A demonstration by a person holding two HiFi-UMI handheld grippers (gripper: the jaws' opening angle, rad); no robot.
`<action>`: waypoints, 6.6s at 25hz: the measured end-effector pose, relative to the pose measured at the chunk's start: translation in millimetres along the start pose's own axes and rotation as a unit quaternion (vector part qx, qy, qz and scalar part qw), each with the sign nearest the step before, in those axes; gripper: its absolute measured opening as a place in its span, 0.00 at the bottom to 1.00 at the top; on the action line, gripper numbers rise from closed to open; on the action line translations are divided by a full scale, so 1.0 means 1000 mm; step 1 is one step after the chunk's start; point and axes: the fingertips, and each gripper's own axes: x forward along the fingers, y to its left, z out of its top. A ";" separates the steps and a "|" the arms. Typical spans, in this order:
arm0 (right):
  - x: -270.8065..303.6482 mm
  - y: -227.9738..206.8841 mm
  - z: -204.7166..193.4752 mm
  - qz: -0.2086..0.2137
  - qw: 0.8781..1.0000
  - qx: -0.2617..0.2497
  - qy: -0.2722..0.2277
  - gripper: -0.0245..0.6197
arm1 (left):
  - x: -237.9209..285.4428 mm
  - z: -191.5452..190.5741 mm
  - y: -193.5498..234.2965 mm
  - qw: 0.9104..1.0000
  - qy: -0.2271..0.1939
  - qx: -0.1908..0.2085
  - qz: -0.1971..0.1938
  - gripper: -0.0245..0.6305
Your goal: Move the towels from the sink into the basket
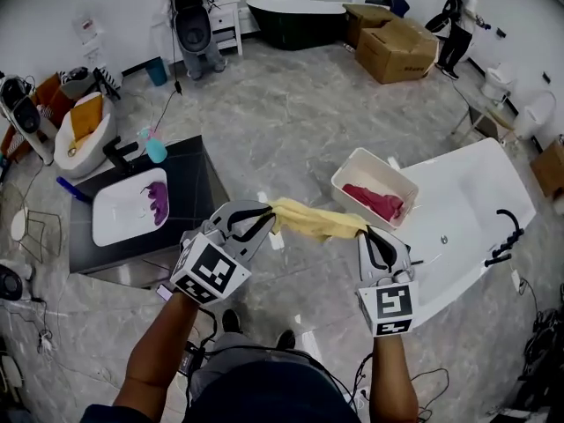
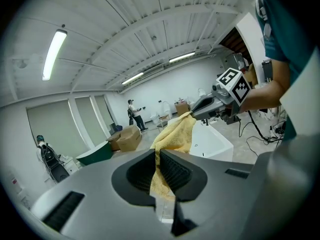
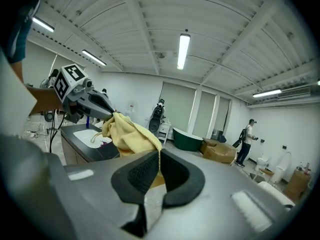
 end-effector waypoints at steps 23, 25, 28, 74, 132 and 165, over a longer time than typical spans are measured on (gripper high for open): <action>0.005 -0.074 -0.037 -0.148 0.985 0.043 0.081 0.07 | 0.124 0.024 0.008 0.984 -0.055 0.028 -0.169 0.09; 0.016 -0.076 -0.038 -0.150 0.984 0.044 0.084 0.07 | 0.131 0.020 0.017 0.983 -0.055 0.028 -0.174 0.09; 0.033 -0.083 -0.038 -0.157 0.983 0.045 0.087 0.07 | 0.144 0.015 0.032 0.982 -0.056 0.027 -0.180 0.09; 0.219 -0.334 -0.251 -0.103 0.970 0.105 0.192 0.07 | 0.509 -0.033 0.059 0.977 0.051 -0.032 -0.203 0.09; 0.283 -0.298 -0.463 -0.030 0.929 0.152 0.336 0.07 | 0.611 -0.206 0.002 0.944 0.180 -0.118 -0.252 0.09; 0.283 -0.298 -0.409 -0.057 0.928 0.157 0.332 0.09 | 0.572 -0.170 0.053 0.953 0.140 -0.124 -0.240 0.09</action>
